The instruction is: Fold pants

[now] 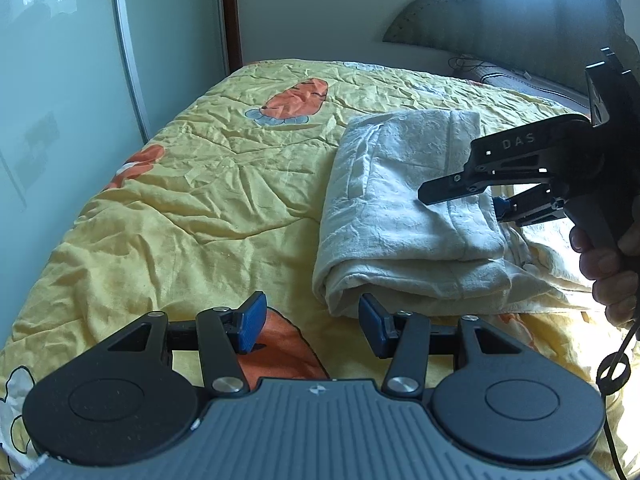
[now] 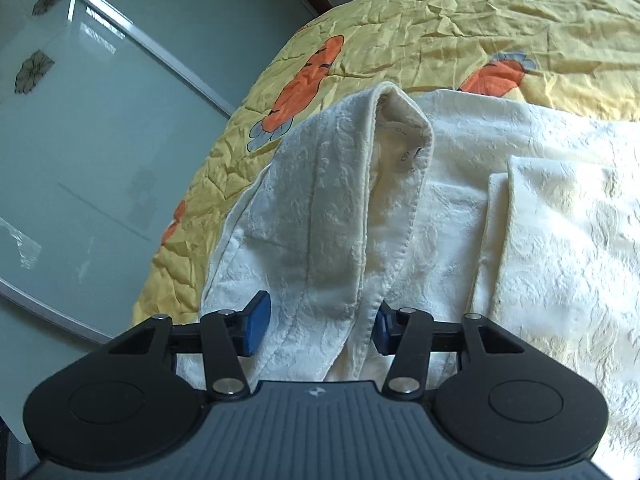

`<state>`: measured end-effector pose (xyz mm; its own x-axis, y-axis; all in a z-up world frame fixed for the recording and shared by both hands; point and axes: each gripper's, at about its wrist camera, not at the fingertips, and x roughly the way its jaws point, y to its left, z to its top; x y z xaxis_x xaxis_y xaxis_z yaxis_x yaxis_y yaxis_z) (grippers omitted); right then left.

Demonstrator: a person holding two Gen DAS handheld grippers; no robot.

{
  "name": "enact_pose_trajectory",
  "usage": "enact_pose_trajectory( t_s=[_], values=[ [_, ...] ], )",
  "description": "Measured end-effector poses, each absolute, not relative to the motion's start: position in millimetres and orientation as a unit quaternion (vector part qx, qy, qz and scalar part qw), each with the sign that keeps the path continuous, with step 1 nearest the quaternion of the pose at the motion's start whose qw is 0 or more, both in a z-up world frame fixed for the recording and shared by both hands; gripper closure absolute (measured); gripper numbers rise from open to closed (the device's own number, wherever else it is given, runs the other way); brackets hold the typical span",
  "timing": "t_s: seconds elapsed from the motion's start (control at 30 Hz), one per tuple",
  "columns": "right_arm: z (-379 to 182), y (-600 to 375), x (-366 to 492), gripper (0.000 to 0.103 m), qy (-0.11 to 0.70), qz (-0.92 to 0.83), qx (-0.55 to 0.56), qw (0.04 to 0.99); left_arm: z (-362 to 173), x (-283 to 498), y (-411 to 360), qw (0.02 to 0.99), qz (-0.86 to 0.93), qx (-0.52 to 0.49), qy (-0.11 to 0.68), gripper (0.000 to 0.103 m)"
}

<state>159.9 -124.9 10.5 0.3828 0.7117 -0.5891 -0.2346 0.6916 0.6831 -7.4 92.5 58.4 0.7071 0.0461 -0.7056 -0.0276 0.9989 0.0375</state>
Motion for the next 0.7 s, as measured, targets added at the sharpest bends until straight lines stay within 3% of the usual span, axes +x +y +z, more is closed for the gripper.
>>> enact_pose_trajectory(
  t_s=[0.1,0.2,0.47,0.53,0.57,0.7],
  values=[
    [10,-121,161,0.053,0.468,0.303,0.26,0.789,57,-7,95,0.924,0.02,0.009,0.382,0.047],
    [16,-119,159,0.074,0.448,0.314,0.259,0.796,58,-7,98,0.924,0.021,0.007,0.381,0.047],
    [12,-105,168,0.074,0.461,0.329,0.266,0.78,59,-4,100,0.925,0.025,0.002,0.379,0.047],
    [8,-106,168,0.081,0.456,0.341,0.277,0.774,60,-5,98,0.925,0.023,0.004,0.378,0.047],
    [11,-108,169,0.089,0.452,0.351,0.279,0.772,61,-5,98,0.926,0.021,0.004,0.377,0.047],
    [42,-130,172,0.091,0.427,0.372,0.265,0.781,70,-7,99,0.933,0.014,-0.003,0.36,0.046]
  ],
)
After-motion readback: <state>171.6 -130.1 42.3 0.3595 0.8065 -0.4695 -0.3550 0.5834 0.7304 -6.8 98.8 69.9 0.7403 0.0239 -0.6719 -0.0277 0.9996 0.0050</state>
